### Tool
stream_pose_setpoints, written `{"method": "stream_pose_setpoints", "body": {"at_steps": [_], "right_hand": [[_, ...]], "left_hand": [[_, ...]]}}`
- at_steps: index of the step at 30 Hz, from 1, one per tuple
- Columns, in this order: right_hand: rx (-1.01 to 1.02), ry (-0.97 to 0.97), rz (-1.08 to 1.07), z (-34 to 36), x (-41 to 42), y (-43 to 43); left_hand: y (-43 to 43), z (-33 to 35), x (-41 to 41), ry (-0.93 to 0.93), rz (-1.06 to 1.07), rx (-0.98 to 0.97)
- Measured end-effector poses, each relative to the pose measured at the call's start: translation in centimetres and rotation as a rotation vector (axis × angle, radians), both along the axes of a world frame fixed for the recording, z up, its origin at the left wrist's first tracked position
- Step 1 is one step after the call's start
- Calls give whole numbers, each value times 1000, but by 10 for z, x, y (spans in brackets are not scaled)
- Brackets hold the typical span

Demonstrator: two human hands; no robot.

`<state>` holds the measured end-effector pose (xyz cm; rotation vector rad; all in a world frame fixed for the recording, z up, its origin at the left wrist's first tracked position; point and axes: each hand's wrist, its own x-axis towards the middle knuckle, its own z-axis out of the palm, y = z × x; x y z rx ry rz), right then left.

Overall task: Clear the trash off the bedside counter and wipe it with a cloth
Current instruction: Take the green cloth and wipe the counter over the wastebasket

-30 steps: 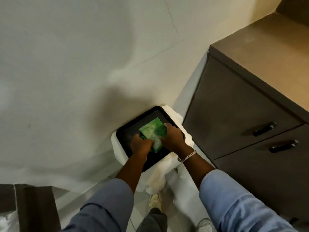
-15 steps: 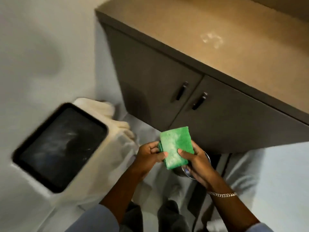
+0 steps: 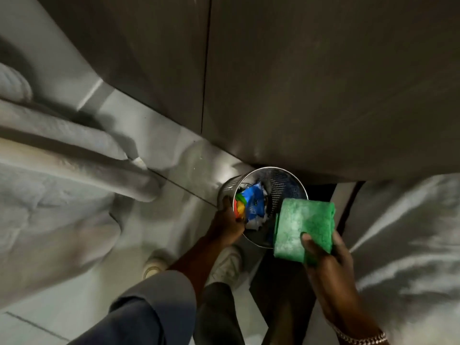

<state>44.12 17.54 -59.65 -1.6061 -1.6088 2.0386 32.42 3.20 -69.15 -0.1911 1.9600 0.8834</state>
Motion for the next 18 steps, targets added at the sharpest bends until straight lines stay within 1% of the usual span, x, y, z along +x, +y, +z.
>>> {"method": "stream_pose_setpoints", "body": {"at_steps": [2,3,5,7,9,11,13,15,16,18], "right_hand": [[-5,1,2,0,6,-4],[-13,11,4,6,8,-7],[-31,34,2,29,5,-14],[-36,44,-9,67,-3,-28],[-27,41,-2,124,-13,-46],[-11,109,80,194,-34,-59],[28,196,229,273,-69,-66],[142,276,375,352,-89,-68],[180,292,420,387,-94,-70],[247,320,438,445,-104,-74]], "left_hand": [[-2,-1,-1,60,47,-21],[-7,7,-3,56,57,-25],[-26,40,-12,12,77,-23],[-50,86,-25,-31,144,26],[-78,152,-35,-41,219,81],[-104,226,-43,-5,253,121],[-124,293,-56,79,206,98],[-144,362,-77,181,146,67],[-152,394,-89,236,122,85],[-164,446,-106,275,108,142]]}}
